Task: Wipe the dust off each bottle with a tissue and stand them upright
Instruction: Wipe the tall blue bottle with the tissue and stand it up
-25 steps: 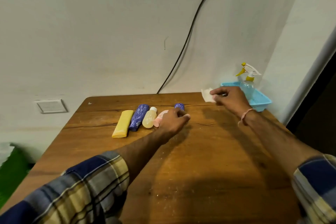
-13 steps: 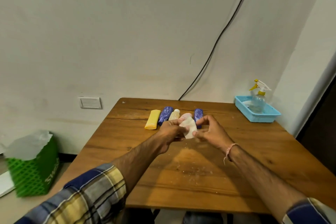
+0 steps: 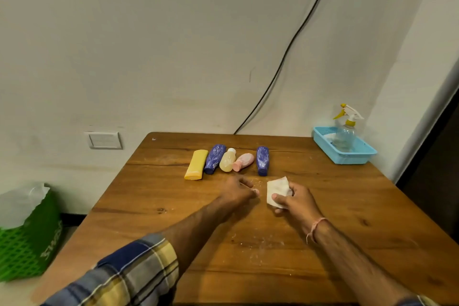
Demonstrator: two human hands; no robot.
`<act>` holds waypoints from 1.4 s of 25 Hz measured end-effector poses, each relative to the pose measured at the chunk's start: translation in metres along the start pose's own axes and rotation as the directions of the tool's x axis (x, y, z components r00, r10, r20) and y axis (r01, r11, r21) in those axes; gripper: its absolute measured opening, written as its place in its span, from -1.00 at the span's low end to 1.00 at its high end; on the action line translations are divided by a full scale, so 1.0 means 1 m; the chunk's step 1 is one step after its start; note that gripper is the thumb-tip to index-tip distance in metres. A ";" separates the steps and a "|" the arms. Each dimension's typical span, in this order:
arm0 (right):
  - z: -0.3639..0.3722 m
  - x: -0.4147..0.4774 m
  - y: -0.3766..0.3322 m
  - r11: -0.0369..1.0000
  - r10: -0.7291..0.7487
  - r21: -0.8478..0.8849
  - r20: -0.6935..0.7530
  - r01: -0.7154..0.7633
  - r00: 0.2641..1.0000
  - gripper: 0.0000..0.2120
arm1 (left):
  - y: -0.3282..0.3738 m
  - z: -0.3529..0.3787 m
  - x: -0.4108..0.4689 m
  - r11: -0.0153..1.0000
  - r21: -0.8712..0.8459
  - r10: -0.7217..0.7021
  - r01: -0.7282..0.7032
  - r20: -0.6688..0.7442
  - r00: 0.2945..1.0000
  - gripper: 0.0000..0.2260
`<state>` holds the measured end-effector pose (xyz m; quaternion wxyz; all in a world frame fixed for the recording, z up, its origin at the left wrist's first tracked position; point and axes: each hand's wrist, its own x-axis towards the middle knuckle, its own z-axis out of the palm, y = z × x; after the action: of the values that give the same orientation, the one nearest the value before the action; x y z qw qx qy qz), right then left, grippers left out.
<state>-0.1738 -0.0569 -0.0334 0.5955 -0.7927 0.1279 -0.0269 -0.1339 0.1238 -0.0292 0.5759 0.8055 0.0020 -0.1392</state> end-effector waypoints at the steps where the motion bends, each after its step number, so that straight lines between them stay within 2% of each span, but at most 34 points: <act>1: -0.001 0.005 0.011 0.999 0.024 0.023 -0.038 -0.023 0.999 -0.53 | -0.001 0.011 0.011 0.998 0.068 -0.011 0.014 -0.053 0.999 -0.80; 3: -0.001 0.011 0.030 0.999 0.031 0.037 -0.108 -0.027 0.994 -0.55 | 0.002 0.033 0.032 0.976 0.217 0.004 0.034 -0.176 0.984 -0.75; 5: -0.002 0.012 0.044 0.998 0.016 0.070 -0.154 -0.005 0.988 -0.57 | 0.011 0.049 0.053 0.946 0.320 0.033 0.057 -0.269 0.963 -0.58; 8: -0.002 0.010 0.054 0.995 -0.039 0.082 -0.182 0.054 0.983 -0.59 | 0.026 0.063 0.084 0.874 0.481 0.092 0.068 -0.303 0.949 -0.36; 10: -0.001 0.008 0.054 0.994 -0.082 0.060 -0.199 0.095 0.977 -0.64 | 0.034 0.065 0.096 0.829 0.552 0.101 0.090 -0.306 0.947 -0.39; 12: -0.001 0.008 0.054 0.992 -0.091 0.066 -0.209 0.107 0.974 -0.66 | 0.038 0.065 0.103 0.811 0.577 0.107 0.096 -0.309 0.945 -0.50; 16: -0.003 0.006 0.054 0.983 -0.090 0.136 -0.214 0.121 0.973 -0.72 | 0.027 0.053 0.100 0.832 0.554 0.179 0.022 -0.306 0.935 -0.62; 20: -0.005 0.002 0.053 0.967 -0.096 0.208 -0.228 0.145 0.969 -0.71 | 0.010 0.011 0.061 0.950 0.284 0.206 -0.128 -0.266 0.942 -0.77; 23: -0.008 -0.002 0.052 0.952 -0.103 0.249 -0.286 0.177 0.953 -0.75 | -0.009 -0.034 0.031 0.984 -0.068 0.145 -0.165 -0.230 0.962 -0.77; 25: -0.009 -0.005 0.052 0.955 -0.124 0.221 -0.312 0.198 0.942 -0.77 | -0.023 -0.056 0.015 0.934 -0.337 0.060 -0.114 -0.165 0.984 -0.75; 28: -0.006 -0.007 0.053 0.963 -0.196 0.121 -0.303 0.241 0.933 -0.77 | -0.040 -0.071 0.000 0.811 -0.583 0.008 -0.051 -0.076 0.997 -0.70; 30: -0.003 -0.009 0.053 0.959 -0.260 0.035 -0.290 0.282 0.921 -0.77 | -0.048 -0.073 0.001 0.756 -0.653 0.017 -0.046 -0.051 0.999 -0.70; 32: -0.001 -0.011 0.053 0.930 -0.368 -0.094 -0.261 0.356 0.892 -0.82 | -0.051 -0.071 0.008 0.757 -0.650 0.048 -0.072 -0.054 0.997 -0.73; 35: 0.006 -0.013 0.048 0.815 -0.546 -0.312 -0.136 0.488 0.826 -0.89 | -0.048 -0.061 0.016 0.784 -0.615 0.079 -0.089 -0.045 0.996 -0.77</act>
<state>-0.1934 -0.0604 -0.0797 0.4365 -0.8613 -0.0262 -0.2587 -0.1125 0.1936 -0.0596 0.8126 0.5742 0.0162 -0.0985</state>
